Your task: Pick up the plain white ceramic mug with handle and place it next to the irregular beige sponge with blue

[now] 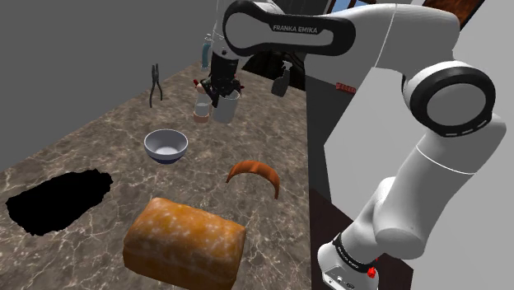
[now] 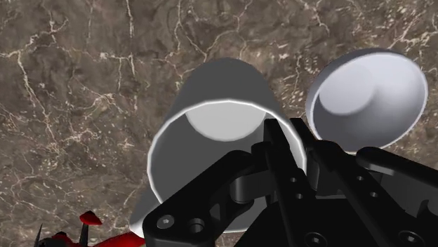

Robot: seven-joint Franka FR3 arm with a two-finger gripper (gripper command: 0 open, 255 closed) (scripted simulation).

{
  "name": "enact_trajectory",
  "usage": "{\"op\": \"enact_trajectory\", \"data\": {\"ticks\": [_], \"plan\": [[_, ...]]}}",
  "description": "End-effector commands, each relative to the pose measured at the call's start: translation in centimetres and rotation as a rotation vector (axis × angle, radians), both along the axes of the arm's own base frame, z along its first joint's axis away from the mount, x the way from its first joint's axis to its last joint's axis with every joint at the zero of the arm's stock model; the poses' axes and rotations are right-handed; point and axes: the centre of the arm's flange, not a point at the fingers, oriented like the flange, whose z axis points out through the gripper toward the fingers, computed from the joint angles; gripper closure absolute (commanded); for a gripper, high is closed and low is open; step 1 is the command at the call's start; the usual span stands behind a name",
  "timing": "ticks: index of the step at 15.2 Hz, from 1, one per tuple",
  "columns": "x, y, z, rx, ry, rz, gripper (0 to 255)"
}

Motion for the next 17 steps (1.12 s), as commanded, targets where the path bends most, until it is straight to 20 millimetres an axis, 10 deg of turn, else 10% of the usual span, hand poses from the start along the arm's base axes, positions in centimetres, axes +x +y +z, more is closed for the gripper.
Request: {"op": "enact_trajectory", "data": {"ticks": [1,17], "plan": [[-0.9,2.8,-0.1,0.000,0.000,-0.001,255],[-6.9,23.1,0.0,0.000,0.000,-0.001,255]]}}
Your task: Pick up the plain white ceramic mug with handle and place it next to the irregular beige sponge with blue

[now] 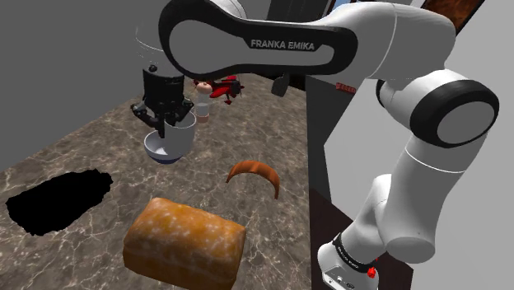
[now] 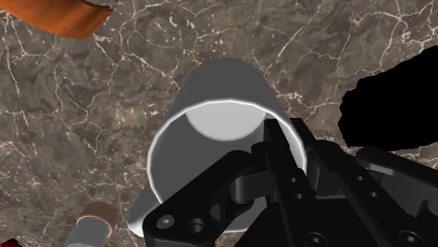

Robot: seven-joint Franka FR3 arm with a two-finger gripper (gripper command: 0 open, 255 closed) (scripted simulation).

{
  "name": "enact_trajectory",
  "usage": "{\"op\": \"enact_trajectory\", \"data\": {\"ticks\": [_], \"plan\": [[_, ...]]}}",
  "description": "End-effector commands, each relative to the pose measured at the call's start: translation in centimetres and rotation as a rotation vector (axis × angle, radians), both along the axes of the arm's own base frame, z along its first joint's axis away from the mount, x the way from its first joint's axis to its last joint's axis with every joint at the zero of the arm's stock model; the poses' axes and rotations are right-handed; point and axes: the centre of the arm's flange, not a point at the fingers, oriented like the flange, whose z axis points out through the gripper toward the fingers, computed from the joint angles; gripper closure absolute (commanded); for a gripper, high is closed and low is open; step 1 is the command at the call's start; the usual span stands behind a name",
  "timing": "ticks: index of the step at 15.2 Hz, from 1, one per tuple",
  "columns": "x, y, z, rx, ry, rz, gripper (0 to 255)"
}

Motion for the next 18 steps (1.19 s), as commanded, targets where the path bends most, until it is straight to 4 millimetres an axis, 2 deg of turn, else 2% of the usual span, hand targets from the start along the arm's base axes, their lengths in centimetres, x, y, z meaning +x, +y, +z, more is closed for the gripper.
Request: {"op": "enact_trajectory", "data": {"ticks": [1,12,13,18], "plan": [[-0.5,2.7,0.1,0.000,0.000,-0.002,255],[-4.6,16.6,0.1,0.000,0.000,-0.002,255],[-5.2,18.4,0.1,0.000,0.000,-0.002,255],[-5.2,18.4,-2.5,0.000,0.000,-0.002,255]]}}
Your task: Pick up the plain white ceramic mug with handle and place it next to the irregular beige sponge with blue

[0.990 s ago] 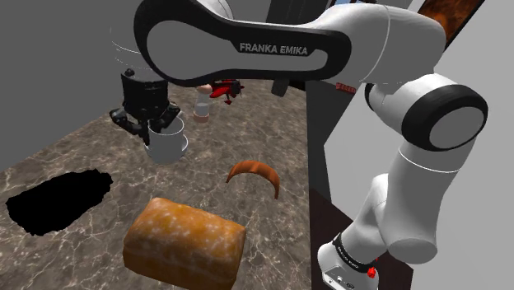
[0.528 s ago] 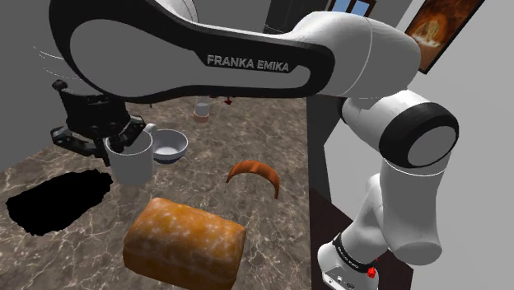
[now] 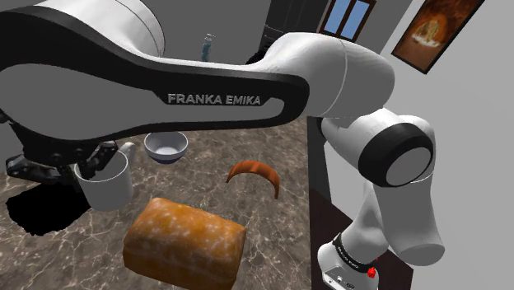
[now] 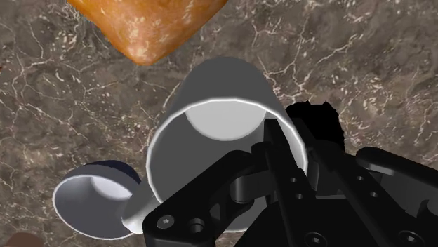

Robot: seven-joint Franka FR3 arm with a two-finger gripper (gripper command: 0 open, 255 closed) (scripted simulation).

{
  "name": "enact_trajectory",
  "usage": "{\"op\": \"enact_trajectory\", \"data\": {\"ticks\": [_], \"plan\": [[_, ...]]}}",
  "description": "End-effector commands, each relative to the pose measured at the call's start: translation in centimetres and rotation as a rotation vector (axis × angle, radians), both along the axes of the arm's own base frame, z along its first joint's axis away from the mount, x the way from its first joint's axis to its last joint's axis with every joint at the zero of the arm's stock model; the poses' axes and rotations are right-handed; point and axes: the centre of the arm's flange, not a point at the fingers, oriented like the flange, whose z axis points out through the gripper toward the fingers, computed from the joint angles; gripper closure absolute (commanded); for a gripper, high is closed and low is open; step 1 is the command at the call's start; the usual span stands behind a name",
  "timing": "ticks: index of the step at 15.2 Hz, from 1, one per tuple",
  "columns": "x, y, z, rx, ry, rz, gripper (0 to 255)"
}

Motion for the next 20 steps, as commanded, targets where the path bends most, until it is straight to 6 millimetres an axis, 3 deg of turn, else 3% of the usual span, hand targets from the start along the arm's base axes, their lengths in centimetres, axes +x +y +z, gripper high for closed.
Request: {"op": "enact_trajectory", "data": {"ticks": [1,20], "plan": [[-0.1,0.1,-1.0,0.001,-0.001,0.000,255],[-0.1,0.1,-11.0,0.001,-0.001,0.000,255]]}}
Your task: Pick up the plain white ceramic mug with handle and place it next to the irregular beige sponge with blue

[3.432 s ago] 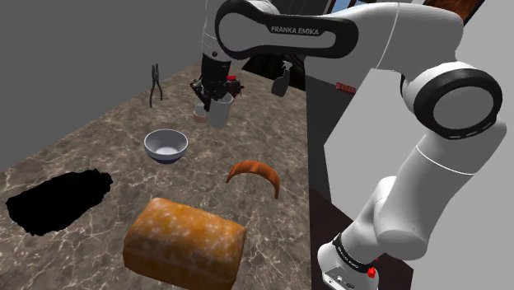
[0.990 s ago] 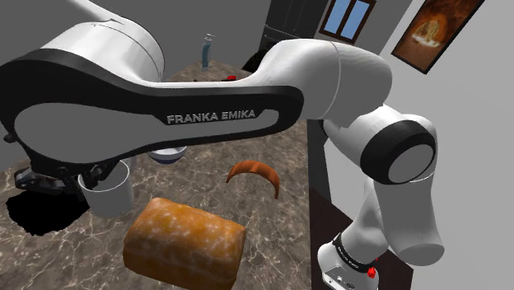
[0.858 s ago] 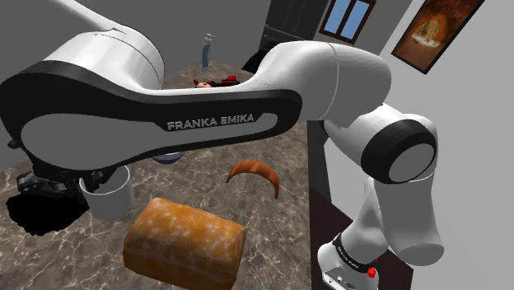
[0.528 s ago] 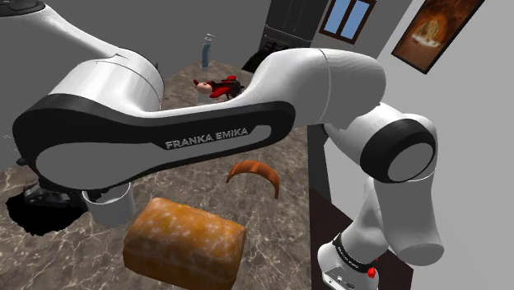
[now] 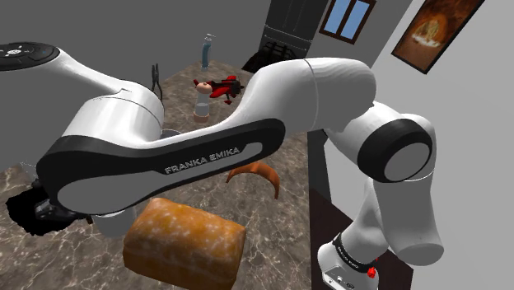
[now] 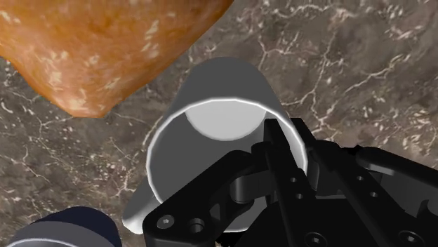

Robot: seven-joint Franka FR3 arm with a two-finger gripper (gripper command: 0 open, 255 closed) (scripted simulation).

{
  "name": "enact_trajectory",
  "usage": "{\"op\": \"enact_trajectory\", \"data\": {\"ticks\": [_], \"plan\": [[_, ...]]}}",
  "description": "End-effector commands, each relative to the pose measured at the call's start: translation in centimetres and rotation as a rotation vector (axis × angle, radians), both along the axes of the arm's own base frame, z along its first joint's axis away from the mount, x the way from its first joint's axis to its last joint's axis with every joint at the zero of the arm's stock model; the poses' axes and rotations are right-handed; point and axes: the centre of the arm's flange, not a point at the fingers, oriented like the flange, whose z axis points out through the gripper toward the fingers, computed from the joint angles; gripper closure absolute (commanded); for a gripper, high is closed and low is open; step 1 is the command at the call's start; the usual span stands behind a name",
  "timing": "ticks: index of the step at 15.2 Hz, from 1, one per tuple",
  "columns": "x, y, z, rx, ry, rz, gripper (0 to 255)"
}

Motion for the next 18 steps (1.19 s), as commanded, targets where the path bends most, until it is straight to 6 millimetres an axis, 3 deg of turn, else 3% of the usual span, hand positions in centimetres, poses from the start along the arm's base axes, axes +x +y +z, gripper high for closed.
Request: {"op": "enact_trajectory", "data": {"ticks": [1,6,14,15,18], "plan": [[0.1,0.0,-1.1,0.000,0.000,0.000,255],[0.1,0.0,-3.8,0.000,0.000,0.000,255],[0.1,0.0,-3.8,0.000,0.000,0.000,255],[0.1,0.0,-3.8,0.000,0.000,0.000,0],[0.1,0.0,-3.8,0.000,0.000,0.000,0]]}}
